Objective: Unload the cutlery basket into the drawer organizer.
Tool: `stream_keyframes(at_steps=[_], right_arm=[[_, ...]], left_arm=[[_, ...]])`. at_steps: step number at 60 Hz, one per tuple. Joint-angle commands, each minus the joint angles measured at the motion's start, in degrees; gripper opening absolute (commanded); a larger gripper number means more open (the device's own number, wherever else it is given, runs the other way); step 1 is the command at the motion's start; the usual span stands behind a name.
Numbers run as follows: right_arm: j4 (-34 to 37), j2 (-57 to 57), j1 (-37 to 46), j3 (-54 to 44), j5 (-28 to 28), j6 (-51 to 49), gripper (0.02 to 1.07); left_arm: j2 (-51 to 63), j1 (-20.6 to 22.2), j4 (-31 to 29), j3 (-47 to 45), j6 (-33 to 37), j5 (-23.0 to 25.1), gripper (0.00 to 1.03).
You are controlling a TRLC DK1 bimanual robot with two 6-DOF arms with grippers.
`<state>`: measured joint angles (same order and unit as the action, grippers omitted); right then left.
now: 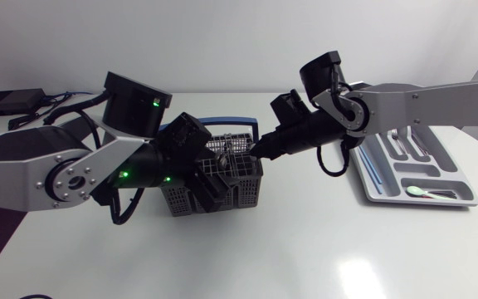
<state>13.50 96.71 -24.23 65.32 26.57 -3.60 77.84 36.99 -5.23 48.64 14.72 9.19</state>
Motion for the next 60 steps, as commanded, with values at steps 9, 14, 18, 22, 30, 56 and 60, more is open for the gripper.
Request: stream_keyframes(at_steps=[9,14,18,22,30,56,60], right_arm=[[1.53,-2.49,0.15,1.48,0.94,0.7,0.08],[1.97,-3.1,0.23,1.57,1.29,0.78,0.08],[2.41,-3.54,0.32,1.83,1.47,0.7,0.08],[2.76,-3.98,0.32,2.0,1.65,0.78,0.08],[4.08,-4.86,0.41,2.44,2.44,0.78,0.08],[9.44,-8.02,0.85,4.64,2.88,1.13,0.08],[9.79,-8.46,0.85,4.82,2.96,1.13,0.08]], left_arm=[[-0.76,0.54,0.49,-1.53,-0.92,0.48,0.98],[-0.76,0.54,0.4,-1.53,-0.92,0.48,0.98],[-0.85,0.54,0.4,-1.53,-0.92,0.48,0.98],[-0.85,0.62,0.4,-1.53,-0.92,0.48,0.98],[-1.03,0.8,0.31,-1.62,-1.01,0.48,0.98],[-1.29,0.8,0.14,-1.8,-0.92,0.39,0.98],[-1.29,0.8,0.14,-1.71,-0.92,0.48,0.98]])
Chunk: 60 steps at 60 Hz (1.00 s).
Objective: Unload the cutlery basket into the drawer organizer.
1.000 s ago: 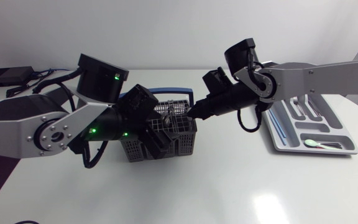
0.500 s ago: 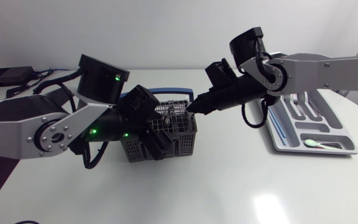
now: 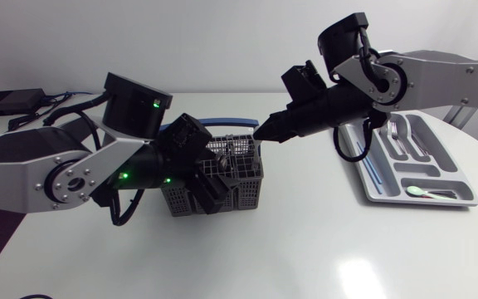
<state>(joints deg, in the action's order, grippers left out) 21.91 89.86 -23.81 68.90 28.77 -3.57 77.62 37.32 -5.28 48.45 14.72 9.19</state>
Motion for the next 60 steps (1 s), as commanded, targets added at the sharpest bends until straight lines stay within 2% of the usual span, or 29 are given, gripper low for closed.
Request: stream_keyframes(at_steps=[1,21,41,60], right_arm=[[1.64,-1.71,0.43,1.41,0.76,1.11,0.08],[4.28,-2.41,1.23,3.34,3.39,1.02,0.08],[9.55,-3.56,0.79,6.07,3.39,-3.37,0.08],[11.75,-9.27,2.02,4.31,3.57,-3.9,0.08]], left_arm=[[-1.07,0.47,0.18,-1.51,-0.92,0.39,0.98],[-1.07,0.47,0.18,-1.78,-0.83,0.39,0.98],[-1.42,0.56,0.09,-2.13,-0.75,0.3,0.98],[-1.78,0.65,-0.08,-1.95,-0.57,-0.49,0.98]])
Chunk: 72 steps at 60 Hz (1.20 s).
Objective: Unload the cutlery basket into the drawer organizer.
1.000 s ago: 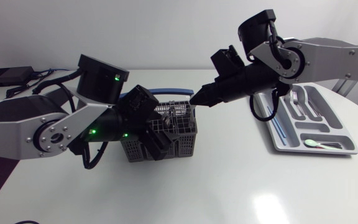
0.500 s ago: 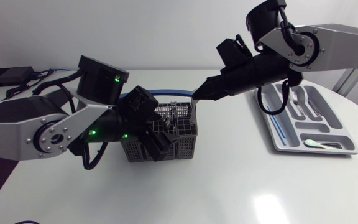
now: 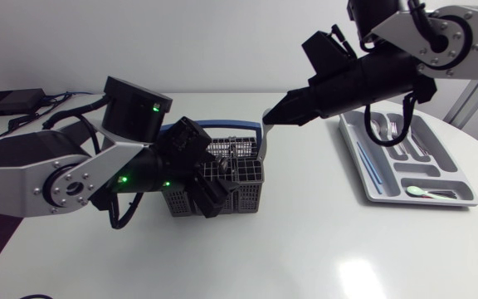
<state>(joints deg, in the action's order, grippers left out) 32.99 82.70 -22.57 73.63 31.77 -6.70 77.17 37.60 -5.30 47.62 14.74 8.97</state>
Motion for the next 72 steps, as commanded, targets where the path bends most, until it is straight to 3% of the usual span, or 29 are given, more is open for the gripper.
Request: stream_keyframes(at_steps=[1,29,49,59,72], right_arm=[[0.67,-2.54,0.86,-0.5,0.57,-0.68,0.08],[3.57,-12.47,13.95,-9.2,-6.37,0.81,0.08],[6.29,-14.67,22.3,-14.91,-16.3,-6.84,0.08],[0.76,-13.97,28.72,-19.57,-25.09,-13.52,0.08],[-7.77,-9.48,37.95,-23.53,-27.99,-20.28,0.08]], left_arm=[[-1.32,0.36,-0.06,-1.03,-0.59,-0.36,0.98],[-2.99,0.98,-2.79,-0.24,-0.59,-2.2,0.98],[-3.43,1.15,-4.63,0.11,-0.42,-3.44,0.98],[-3.16,0.54,-6.21,0.37,0.02,-3.87,0.98],[-3.51,-0.51,-7.53,0.46,0.55,-4.14,0.98]])
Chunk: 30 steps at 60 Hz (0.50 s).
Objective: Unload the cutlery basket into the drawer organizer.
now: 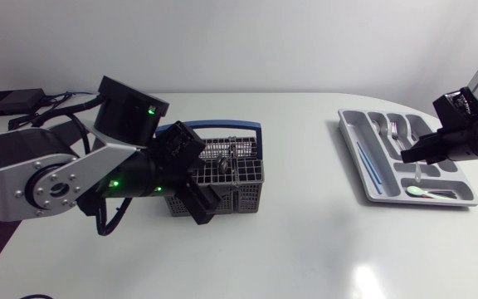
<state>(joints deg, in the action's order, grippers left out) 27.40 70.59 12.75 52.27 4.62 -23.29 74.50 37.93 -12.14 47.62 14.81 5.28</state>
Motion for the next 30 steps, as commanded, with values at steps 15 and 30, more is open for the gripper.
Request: stream_keyframes(at_steps=[15,30], right_arm=[[-13.07,12.21,10.36,-3.4,-2.95,-9.06,0.08],[-22.3,21.79,13.7,-3.32,-7.87,-11.69,0.08]], left_arm=[[-2.17,-1.63,-2.01,0.37,0.57,-0.44,0.98],[-3.4,-2.34,-2.98,-0.24,0.75,-0.44,0.98]])
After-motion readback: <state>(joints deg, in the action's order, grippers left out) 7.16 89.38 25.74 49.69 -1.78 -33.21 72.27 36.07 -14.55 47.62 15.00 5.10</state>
